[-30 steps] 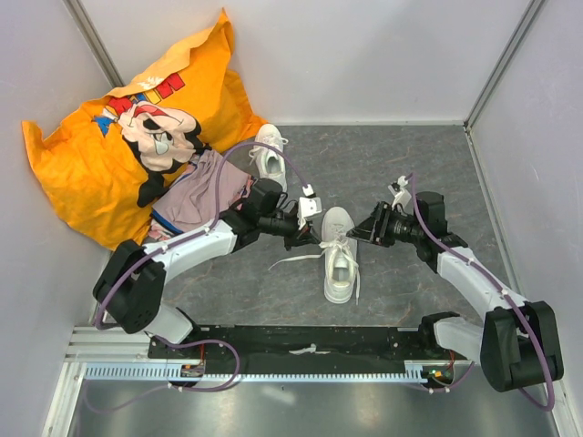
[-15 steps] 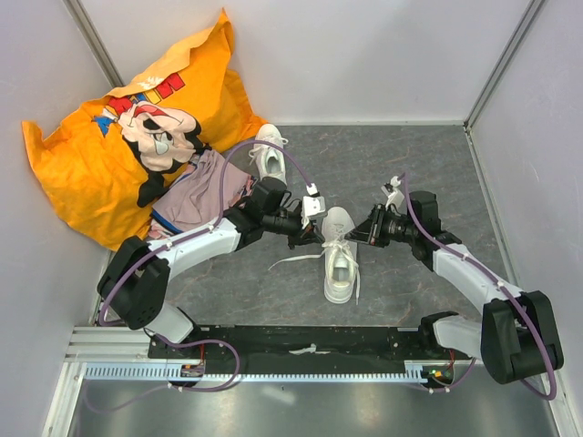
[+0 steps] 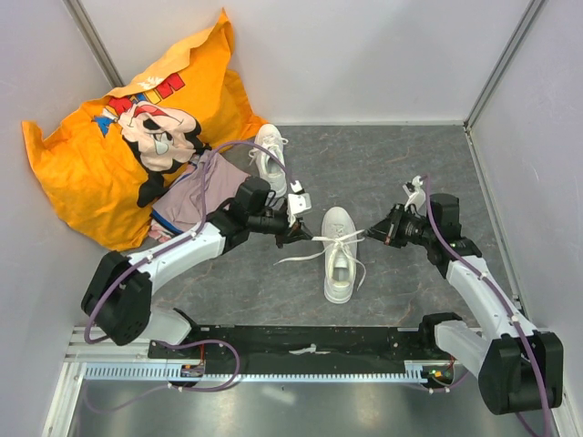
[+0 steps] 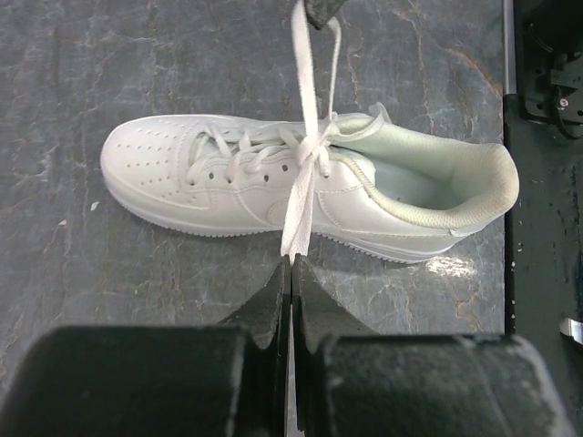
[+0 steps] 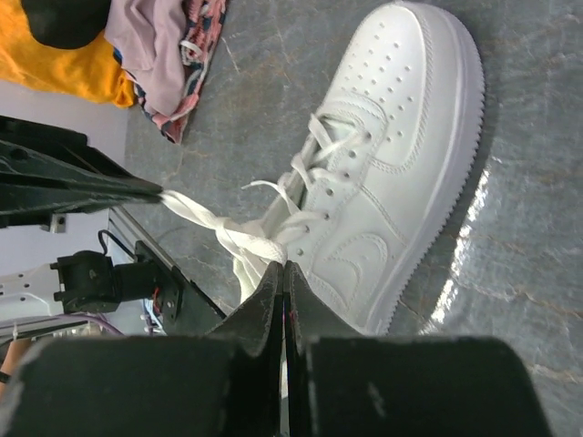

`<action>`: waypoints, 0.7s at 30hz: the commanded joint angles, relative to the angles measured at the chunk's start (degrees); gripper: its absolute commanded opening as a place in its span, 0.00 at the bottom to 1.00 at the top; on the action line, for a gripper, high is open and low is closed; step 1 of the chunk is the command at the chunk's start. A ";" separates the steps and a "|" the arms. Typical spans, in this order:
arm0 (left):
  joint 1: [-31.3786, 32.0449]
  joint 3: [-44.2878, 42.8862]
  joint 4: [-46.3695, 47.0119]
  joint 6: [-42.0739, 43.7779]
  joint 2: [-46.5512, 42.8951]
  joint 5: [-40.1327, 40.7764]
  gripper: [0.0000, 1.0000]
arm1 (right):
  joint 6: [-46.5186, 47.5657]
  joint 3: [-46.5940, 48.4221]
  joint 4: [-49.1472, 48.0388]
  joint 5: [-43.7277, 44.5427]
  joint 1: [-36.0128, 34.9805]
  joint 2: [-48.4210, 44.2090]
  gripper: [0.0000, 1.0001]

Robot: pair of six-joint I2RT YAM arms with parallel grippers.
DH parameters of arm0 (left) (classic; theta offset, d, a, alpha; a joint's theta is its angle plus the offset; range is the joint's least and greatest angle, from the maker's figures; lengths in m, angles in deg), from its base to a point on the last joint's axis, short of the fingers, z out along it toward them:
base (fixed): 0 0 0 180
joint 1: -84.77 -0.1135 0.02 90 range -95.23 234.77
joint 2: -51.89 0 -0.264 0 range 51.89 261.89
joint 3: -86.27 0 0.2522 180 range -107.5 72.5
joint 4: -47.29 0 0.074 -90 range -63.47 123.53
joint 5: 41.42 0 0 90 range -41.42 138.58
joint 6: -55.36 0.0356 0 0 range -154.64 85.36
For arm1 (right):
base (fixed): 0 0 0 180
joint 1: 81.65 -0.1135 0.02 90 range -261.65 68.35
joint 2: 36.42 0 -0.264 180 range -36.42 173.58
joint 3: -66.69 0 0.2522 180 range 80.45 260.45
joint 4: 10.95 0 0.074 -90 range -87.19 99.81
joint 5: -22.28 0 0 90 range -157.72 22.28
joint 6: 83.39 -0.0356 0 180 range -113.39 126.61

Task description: Tie the shoes

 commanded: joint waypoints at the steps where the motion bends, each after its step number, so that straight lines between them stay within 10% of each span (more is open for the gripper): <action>1: -1.55 1.12 -0.46 -1.42 -3.62 0.83 0.02 | 1.82 -0.93 4.04 2.08 1.56 -2.17 0.00; 21: -3.22 3.23 0.59 -2.83 -0.90 2.50 0.02 | 6.03 -1.02 14.15 10.08 11.93 -4.01 0.00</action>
